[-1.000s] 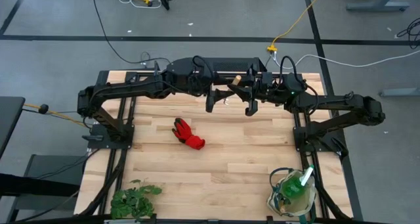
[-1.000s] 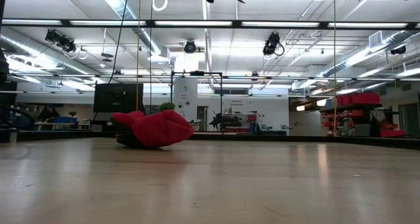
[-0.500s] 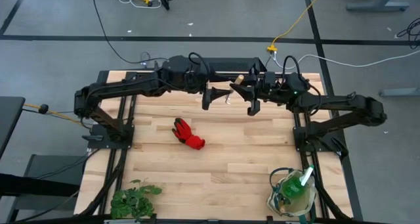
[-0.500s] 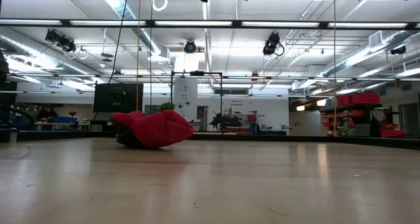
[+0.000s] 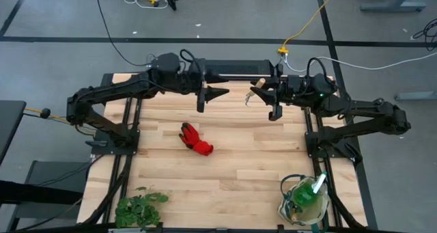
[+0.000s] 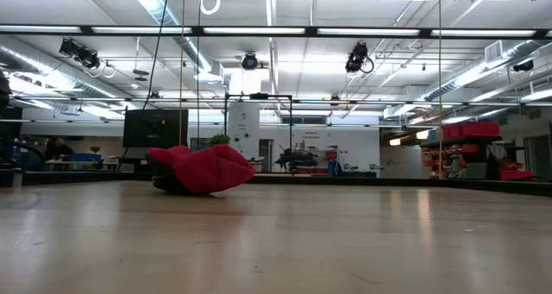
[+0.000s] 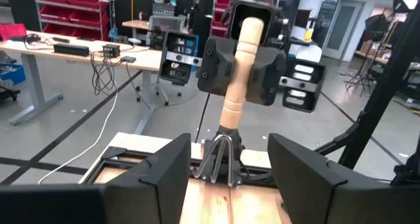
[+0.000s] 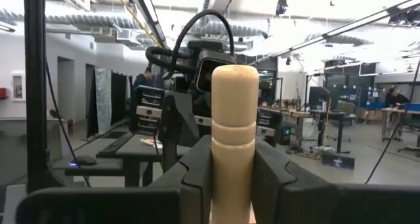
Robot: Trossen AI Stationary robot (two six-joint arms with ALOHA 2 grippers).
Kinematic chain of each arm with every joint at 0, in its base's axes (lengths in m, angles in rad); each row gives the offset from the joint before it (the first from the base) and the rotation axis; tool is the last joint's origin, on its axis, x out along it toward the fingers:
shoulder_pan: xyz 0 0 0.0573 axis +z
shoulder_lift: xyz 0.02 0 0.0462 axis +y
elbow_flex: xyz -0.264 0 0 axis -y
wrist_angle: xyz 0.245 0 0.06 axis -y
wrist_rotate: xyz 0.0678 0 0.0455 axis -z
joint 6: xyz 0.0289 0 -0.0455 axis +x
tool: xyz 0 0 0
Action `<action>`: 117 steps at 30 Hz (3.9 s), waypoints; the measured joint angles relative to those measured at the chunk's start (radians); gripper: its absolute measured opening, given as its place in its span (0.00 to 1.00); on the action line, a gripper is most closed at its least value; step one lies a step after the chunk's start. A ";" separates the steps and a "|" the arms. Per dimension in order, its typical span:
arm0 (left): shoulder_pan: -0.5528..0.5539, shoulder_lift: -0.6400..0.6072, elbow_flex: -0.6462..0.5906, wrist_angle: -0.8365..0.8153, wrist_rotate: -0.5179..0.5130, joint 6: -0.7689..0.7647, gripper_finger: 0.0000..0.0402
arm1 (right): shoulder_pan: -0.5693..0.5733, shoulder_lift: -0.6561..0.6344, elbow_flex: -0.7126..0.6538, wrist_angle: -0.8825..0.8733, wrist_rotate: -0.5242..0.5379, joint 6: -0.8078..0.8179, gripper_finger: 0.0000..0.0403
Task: Pick & Place Garden tools in Gardening bag
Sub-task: Put the hand rake into the gardening bag
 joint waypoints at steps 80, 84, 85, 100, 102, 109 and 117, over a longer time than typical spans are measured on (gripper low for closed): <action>0.000 -0.025 -0.001 -0.009 -0.008 0.046 0.01 | 0.450 -0.107 0.000 -0.328 -0.311 0.060 0.17; 0.000 -0.025 -0.001 -0.010 -0.008 0.046 0.01 | 0.513 -0.107 0.000 -0.330 -0.257 0.062 0.17; 0.000 -0.025 -0.001 -0.010 -0.008 0.046 0.01 | 0.530 -0.107 0.000 -0.330 -0.247 0.063 0.17; -0.003 -0.025 -0.001 -0.027 -0.008 0.045 0.00 | 0.784 -0.089 -0.001 -0.364 -0.148 0.122 0.17; -0.005 -0.025 -0.001 -0.027 -0.008 0.046 0.00 | 0.808 -0.089 -0.001 -0.367 -0.148 0.141 0.17; -0.005 -0.025 -0.001 -0.028 -0.007 0.069 0.00 | 0.872 -0.089 -0.001 -0.371 -0.148 0.185 0.17; -0.010 -0.025 -0.001 -0.029 -0.011 0.061 0.00 | 0.913 -0.089 -0.001 -0.393 -0.158 0.174 0.16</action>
